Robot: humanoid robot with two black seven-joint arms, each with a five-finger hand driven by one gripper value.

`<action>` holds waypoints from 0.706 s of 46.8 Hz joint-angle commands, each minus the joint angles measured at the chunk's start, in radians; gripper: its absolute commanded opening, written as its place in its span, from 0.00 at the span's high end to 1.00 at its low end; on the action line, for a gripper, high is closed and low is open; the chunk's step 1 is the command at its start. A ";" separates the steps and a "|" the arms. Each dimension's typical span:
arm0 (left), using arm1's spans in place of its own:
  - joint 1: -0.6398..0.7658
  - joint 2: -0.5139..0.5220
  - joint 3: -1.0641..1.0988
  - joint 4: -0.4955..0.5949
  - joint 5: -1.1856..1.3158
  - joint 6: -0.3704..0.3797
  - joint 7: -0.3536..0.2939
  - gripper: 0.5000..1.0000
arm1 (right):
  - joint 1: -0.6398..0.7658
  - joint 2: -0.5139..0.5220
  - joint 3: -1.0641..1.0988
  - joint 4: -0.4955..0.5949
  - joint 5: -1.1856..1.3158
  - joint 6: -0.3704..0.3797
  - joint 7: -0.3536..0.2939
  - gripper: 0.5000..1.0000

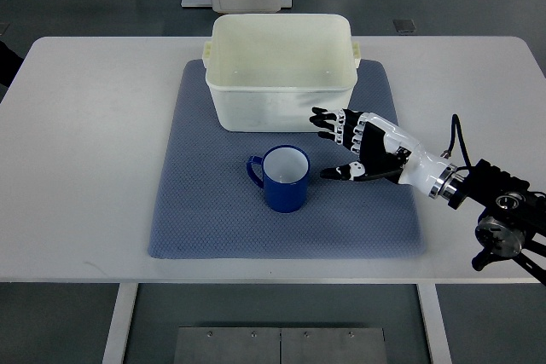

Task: Place cup in box with right hand
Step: 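Wrap the right hand fingers around the mug body and close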

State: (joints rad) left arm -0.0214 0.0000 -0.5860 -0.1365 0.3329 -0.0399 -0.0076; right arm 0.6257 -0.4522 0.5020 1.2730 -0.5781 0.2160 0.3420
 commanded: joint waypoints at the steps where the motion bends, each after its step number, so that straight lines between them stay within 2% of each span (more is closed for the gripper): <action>1: 0.000 0.000 0.000 0.000 0.000 0.000 0.000 0.00 | 0.000 0.016 0.000 -0.017 -0.002 -0.015 0.000 0.00; 33: 0.000 0.000 0.000 0.000 0.000 0.000 0.000 0.00 | 0.003 0.132 -0.028 -0.099 -0.009 -0.072 -0.002 0.00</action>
State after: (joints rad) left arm -0.0215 0.0000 -0.5862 -0.1365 0.3339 -0.0399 -0.0076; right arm 0.6287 -0.3280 0.4743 1.1764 -0.5830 0.1565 0.3405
